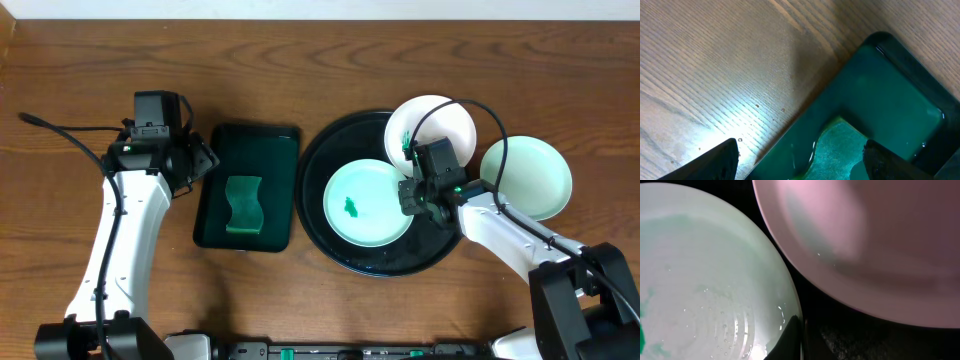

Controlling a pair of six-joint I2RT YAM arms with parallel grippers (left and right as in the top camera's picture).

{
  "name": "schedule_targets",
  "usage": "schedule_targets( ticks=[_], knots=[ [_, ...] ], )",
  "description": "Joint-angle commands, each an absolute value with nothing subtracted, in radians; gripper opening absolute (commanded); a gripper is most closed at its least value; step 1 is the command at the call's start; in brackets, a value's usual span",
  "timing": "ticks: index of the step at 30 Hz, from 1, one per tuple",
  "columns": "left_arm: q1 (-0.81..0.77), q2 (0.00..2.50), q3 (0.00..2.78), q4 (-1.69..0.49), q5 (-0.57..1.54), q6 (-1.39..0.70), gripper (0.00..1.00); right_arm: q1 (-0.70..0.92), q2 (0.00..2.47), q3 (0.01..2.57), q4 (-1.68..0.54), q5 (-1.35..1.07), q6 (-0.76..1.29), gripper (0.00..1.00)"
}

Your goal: Clean dirty plates on tray and stack at the side

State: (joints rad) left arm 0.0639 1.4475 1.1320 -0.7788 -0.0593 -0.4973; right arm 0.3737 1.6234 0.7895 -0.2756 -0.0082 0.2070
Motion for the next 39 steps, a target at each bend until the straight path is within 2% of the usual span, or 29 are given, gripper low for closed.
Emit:
schedule_targets(
  ticks=[1,6,8,10,13,14,17,19,24,25,26,29,35,39],
  knots=[
    [0.067,1.449,1.147,-0.781,-0.072,-0.498,0.80,0.366,1.623,0.791,-0.284,-0.072,0.264,0.01],
    [0.067,1.449,1.147,-0.781,-0.072,-0.498,0.80,0.344,1.623,0.791,-0.283,-0.072,0.321,0.02],
    [0.067,1.449,1.147,-0.780,-0.072,-0.498,0.80,0.337,1.623,0.791,-0.281,-0.072,0.323,0.06],
    [0.067,1.449,1.147,-0.780,-0.072,-0.498,0.80,0.332,1.623,0.791,-0.281,-0.073,0.322,0.13],
    [0.067,1.449,1.147,-0.781,-0.072,-0.498,0.80,0.331,1.623,0.791,-0.281,-0.072,0.316,0.17],
    [0.067,1.449,1.147,-0.779,-0.072,-0.499,0.80,0.331,1.623,0.791,-0.281,-0.072,0.301,0.17],
    [0.067,1.449,1.147,-0.783,-0.065,-0.499,0.80,0.331,1.623,0.791,-0.281,-0.073,0.266,0.07],
    [0.067,1.449,1.147,-0.817,-0.032,-0.499,0.80,0.331,1.623,0.791,-0.283,-0.073,0.263,0.04],
    [0.067,1.449,1.147,-0.949,-0.003,-0.499,0.81,0.331,1.623,0.791,-0.293,-0.072,0.245,0.05],
    [0.067,1.449,1.147,-0.961,0.001,-0.498,0.92,0.331,1.623,0.791,-0.296,-0.072,0.245,0.06],
    [0.067,1.449,1.147,-0.971,0.001,-0.496,0.98,0.331,1.623,0.791,-0.300,-0.072,0.233,0.06],
    [0.066,1.449,1.143,-0.986,0.058,-0.426,0.96,0.326,1.623,0.791,-0.307,-0.064,0.216,0.01],
    [0.066,1.449,1.112,-0.987,0.124,-0.342,0.87,0.300,1.621,0.792,-0.312,-0.077,0.239,0.01],
    [0.066,1.450,1.094,-0.988,0.124,-0.321,0.84,0.289,1.615,0.812,-0.350,-0.083,0.239,0.01]
  ],
)
